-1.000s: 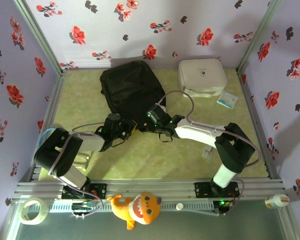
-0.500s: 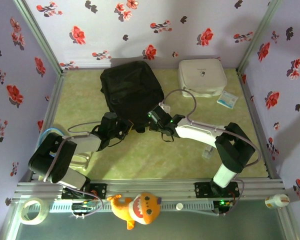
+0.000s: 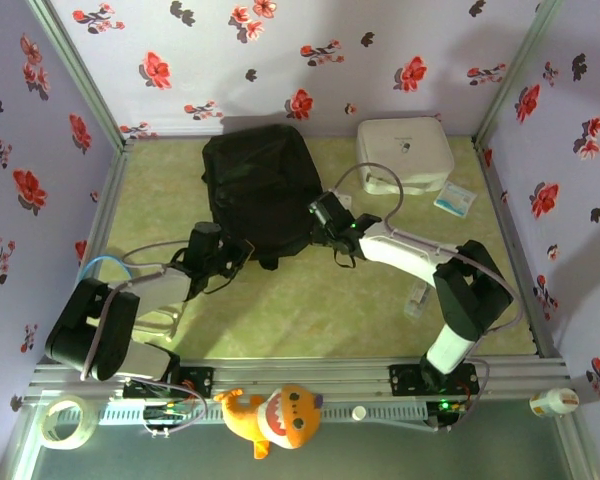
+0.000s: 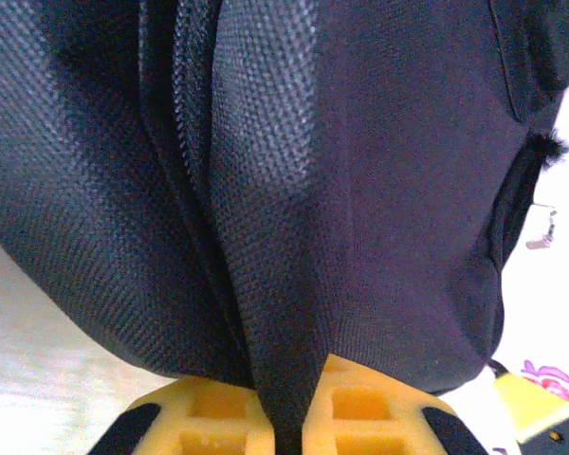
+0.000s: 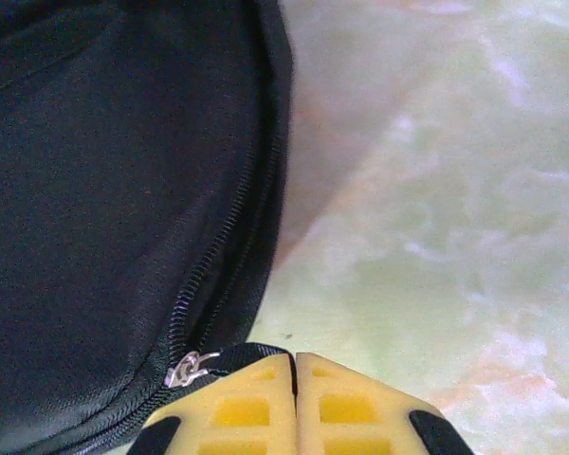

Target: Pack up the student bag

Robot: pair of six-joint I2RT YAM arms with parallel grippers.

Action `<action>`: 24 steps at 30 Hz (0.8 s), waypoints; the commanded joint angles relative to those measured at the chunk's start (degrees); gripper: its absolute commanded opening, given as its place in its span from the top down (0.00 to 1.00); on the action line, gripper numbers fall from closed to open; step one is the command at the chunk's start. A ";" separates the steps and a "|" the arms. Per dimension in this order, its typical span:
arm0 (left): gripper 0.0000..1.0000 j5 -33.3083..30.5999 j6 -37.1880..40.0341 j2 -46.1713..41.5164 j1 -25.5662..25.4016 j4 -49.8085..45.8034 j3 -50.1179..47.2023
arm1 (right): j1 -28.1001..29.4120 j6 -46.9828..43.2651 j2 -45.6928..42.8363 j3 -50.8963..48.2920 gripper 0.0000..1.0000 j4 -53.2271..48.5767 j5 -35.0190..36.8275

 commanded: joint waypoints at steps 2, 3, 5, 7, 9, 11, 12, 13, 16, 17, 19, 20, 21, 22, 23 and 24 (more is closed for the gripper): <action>0.96 -1.41 9.61 -1.04 7.16 -9.75 3.73 | 0.49 -6.86 0.64 1.09 1.00 2.44 -8.80; 0.94 -0.50 11.69 -0.99 8.76 -10.73 4.49 | 1.36 -7.25 1.09 1.37 1.00 3.38 -11.07; 0.90 -0.08 15.49 -0.99 11.46 -14.30 6.41 | 3.45 -7.95 2.45 2.73 1.00 4.30 -13.31; 0.82 -0.02 19.19 -1.09 13.74 -17.14 8.16 | 5.72 -8.30 4.54 4.74 1.00 5.39 -15.40; 0.68 -0.01 21.20 -1.48 15.29 -19.03 9.02 | 7.08 -7.17 6.41 6.28 1.00 7.58 -17.64; 0.48 -0.32 23.21 -2.23 16.45 -22.70 10.16 | 7.39 -3.21 8.72 8.72 1.00 8.93 -19.95; 0.42 -0.90 23.92 -2.91 16.99 -25.03 10.55 | 7.42 -1.14 10.03 10.18 1.00 9.39 -21.75; 0.39 -1.36 24.13 -3.78 17.37 -26.65 10.76 | 7.55 0.24 11.30 11.52 1.00 10.63 -23.91; 0.32 -2.09 22.81 -6.82 17.68 -29.80 10.17 | 8.43 2.63 13.93 14.43 1.00 12.35 -25.21; 0.30 -2.03 21.86 -7.68 17.65 -30.33 9.84 | 8.77 2.66 14.62 15.50 1.00 12.01 -25.09; 0.29 -0.45 18.75 -9.58 17.39 -30.13 8.72 | 9.29 2.29 15.82 17.28 1.00 10.66 -24.74; 0.29 0.27 17.30 -10.25 16.93 -29.29 8.04 | 9.45 2.10 15.97 17.71 1.00 10.38 -24.70; 0.28 0.69 15.34 -10.87 16.05 -27.96 7.10 | 9.48 2.11 16.05 17.76 1.00 10.25 -24.44; 0.28 1.10 13.48 -11.31 14.80 -26.29 6.32 | 9.49 2.13 15.88 17.66 1.00 10.40 -24.31; 0.27 1.32 11.93 -11.37 13.73 -24.56 5.69 | 9.50 2.00 15.75 17.55 1.00 10.44 -24.30; 0.27 1.58 10.10 -11.32 12.50 -22.65 5.10 | 9.45 1.96 15.50 17.34 1.00 10.49 -24.12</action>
